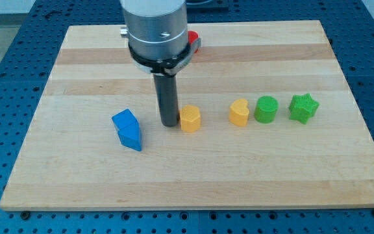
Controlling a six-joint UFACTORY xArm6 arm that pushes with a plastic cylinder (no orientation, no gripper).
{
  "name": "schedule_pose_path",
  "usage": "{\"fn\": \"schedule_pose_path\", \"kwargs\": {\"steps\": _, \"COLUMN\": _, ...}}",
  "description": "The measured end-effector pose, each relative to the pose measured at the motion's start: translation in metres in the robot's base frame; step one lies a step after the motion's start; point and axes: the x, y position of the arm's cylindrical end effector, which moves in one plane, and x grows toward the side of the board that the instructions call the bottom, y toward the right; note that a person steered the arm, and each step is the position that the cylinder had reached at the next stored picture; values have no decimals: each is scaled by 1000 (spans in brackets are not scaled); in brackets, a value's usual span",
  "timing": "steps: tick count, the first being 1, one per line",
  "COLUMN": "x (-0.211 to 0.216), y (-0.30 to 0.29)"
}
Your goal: Move the yellow hexagon a bit to the right
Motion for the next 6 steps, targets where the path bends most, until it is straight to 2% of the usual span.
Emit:
{"fn": "schedule_pose_path", "kwargs": {"steps": 2, "x": 6, "y": 7}}
{"fn": "schedule_pose_path", "kwargs": {"steps": 3, "x": 29, "y": -6}}
{"fn": "schedule_pose_path", "kwargs": {"steps": 6, "x": 21, "y": 32}}
